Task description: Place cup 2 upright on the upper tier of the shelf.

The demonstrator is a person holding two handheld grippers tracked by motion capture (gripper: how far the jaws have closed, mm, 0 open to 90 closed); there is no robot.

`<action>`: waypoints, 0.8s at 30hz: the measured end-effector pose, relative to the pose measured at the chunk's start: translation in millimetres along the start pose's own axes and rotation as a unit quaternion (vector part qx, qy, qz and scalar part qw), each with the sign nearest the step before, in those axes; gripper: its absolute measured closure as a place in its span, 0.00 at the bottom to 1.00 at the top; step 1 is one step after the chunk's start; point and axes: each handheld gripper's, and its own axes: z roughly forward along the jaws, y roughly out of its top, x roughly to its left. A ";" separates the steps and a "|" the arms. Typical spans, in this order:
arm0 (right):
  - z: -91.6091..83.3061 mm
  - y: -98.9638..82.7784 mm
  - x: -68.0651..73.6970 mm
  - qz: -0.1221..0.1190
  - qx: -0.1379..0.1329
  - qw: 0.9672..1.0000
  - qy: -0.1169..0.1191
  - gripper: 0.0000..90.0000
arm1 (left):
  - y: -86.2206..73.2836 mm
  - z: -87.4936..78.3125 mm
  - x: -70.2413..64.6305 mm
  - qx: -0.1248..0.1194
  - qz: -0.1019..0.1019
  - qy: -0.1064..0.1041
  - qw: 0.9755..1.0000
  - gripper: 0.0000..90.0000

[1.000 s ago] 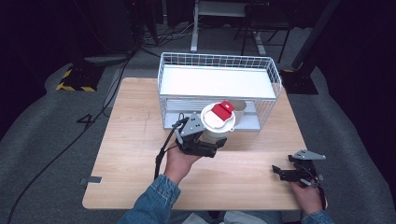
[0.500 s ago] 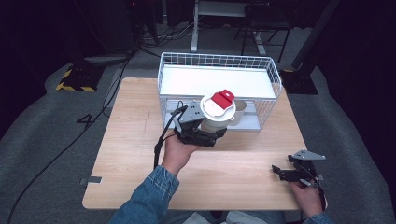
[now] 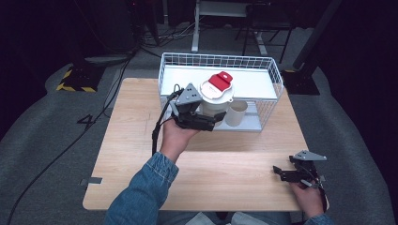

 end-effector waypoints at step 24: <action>0.0 0.0 0.0 0.000 0.000 1.000 0.000 0.13 | 48.1 14.5 37.1 -0.021 0.000 0.051 0.999 0.13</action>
